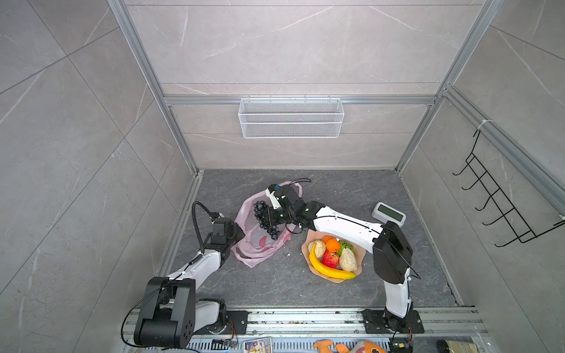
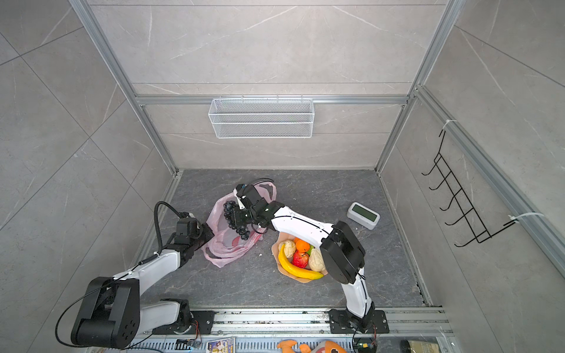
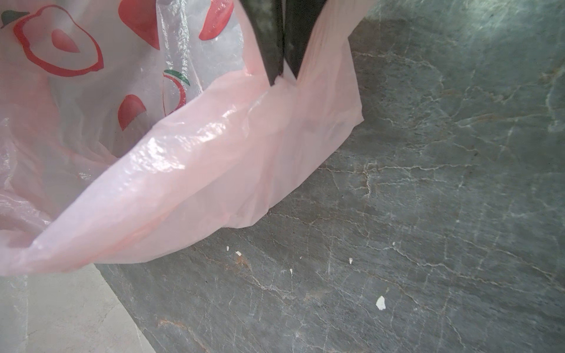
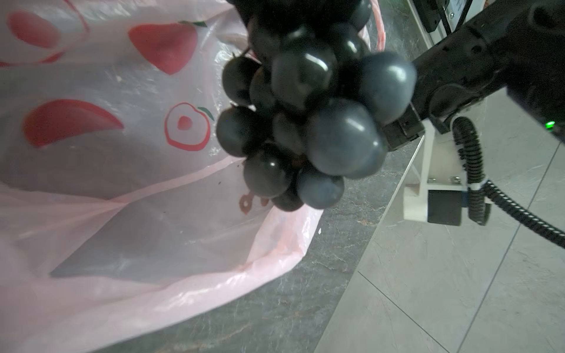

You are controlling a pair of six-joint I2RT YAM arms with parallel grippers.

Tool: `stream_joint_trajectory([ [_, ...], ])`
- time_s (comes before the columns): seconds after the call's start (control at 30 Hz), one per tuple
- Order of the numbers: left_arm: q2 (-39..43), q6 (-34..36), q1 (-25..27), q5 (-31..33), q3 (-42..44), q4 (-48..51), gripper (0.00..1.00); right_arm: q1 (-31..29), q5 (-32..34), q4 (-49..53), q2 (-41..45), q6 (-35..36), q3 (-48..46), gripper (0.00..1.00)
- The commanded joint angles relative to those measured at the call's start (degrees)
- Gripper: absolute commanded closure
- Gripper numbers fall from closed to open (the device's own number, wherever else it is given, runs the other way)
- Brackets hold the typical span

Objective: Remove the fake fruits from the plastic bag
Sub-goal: 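Lift the black grapes out of the bag and carry them over the bowl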

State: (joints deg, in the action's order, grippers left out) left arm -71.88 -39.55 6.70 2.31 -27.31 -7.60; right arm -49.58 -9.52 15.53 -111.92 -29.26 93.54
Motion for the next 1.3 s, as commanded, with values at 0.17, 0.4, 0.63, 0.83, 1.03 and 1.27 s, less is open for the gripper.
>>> stream_joint_trajectory([
  [0.17,-0.6,1.8,-0.3,-1.2,-1.9,-1.4,1.0,5.0,1.8,5.4,13.2,8.6,-7.2,0.78],
  [0.4,-0.7,1.8,-0.3,-1.4,-2.0,-1.4,1.0,9.8,6.2,12.5,23.1,12.9,-13.5,0.78],
  [0.63,-0.7,1.8,-0.3,-1.5,-1.9,-1.5,1.0,15.8,10.2,19.4,30.8,16.6,-17.5,0.77],
  [0.83,-0.6,1.8,-0.3,-1.4,-1.9,-1.4,1.0,20.8,12.5,24.8,34.1,20.4,-19.9,0.78],
  [1.03,-0.5,1.8,-0.3,-1.4,-1.9,-1.3,1.0,22.0,15.3,29.7,33.9,26.7,-21.0,0.77],
  [1.27,-0.6,1.9,-0.3,-1.4,-2.0,-1.2,1.0,22.1,15.8,31.8,31.6,30.5,-22.3,0.77],
])
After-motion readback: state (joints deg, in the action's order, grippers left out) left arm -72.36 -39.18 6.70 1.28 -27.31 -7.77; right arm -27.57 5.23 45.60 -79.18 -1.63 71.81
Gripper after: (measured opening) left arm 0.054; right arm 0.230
